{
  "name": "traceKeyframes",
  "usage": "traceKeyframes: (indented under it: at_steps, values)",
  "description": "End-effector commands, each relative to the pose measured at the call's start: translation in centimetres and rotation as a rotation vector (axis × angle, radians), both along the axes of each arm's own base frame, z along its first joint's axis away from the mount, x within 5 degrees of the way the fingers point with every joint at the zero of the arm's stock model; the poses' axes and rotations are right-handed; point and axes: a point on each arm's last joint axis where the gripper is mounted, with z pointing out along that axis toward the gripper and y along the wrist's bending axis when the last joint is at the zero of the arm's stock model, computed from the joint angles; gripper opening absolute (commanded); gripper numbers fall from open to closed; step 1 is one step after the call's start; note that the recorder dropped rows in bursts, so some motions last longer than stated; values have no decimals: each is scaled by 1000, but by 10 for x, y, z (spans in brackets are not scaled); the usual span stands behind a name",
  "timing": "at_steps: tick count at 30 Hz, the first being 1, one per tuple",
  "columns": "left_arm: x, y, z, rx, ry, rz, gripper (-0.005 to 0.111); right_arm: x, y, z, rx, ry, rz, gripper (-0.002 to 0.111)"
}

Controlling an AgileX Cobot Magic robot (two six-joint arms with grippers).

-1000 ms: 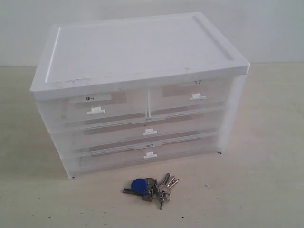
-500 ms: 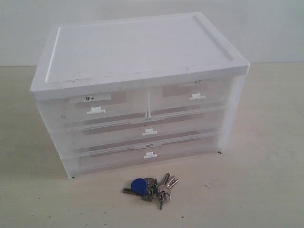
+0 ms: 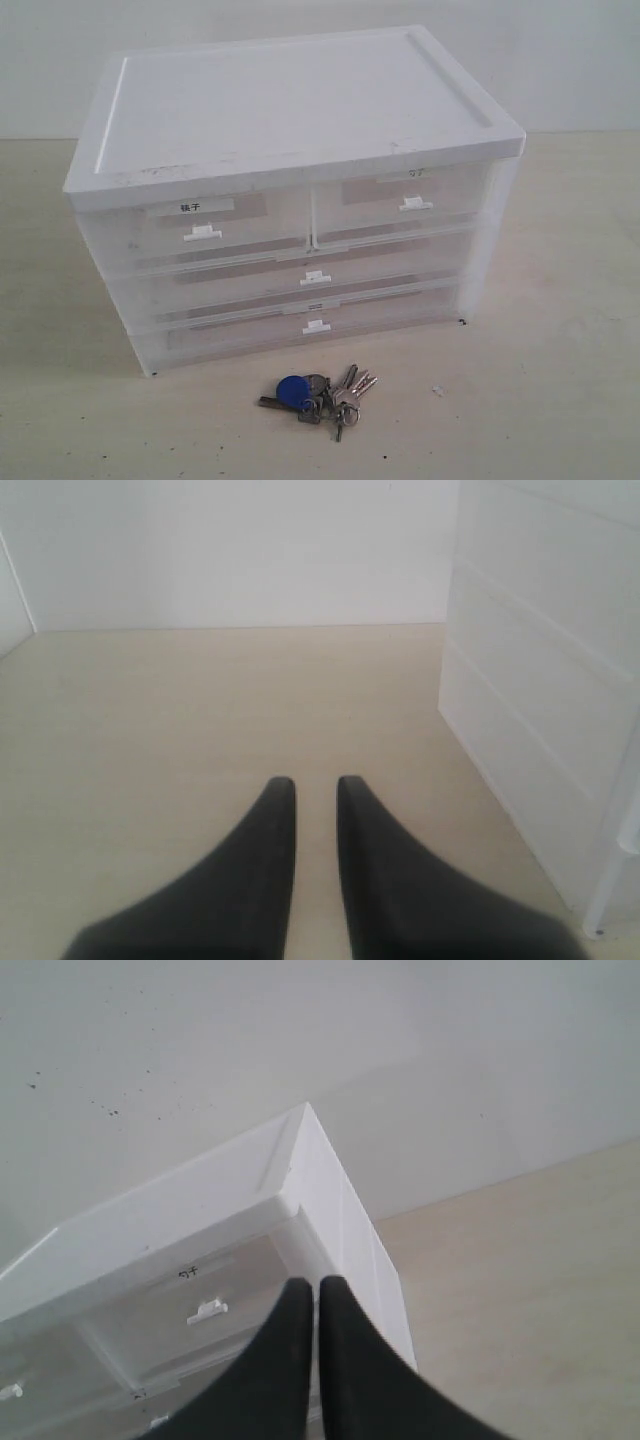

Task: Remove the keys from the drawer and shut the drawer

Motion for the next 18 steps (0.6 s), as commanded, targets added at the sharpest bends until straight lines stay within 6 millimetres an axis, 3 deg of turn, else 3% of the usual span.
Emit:
traceKeyframes:
  at_steps: [1, 6, 10, 14, 18]
  values:
    - [0, 0, -1, 1, -3, 2, 14, -1, 0, 0, 4, -9, 1, 0]
    - [0, 0, -1, 1, -3, 2, 14, -1, 0, 0, -1, -8, 1, 0]
    - [0, 0, -1, 1, -3, 2, 14, 1, -1, -3, -209, -75, -19, 0]
    - [0, 0, -1, 1, -3, 2, 14, 5, -1, -19, -371, -170, -74, 0]
    - [0, 0, -1, 1, -3, 2, 14, 7, -11, -31, -448, -12, -216, 0]
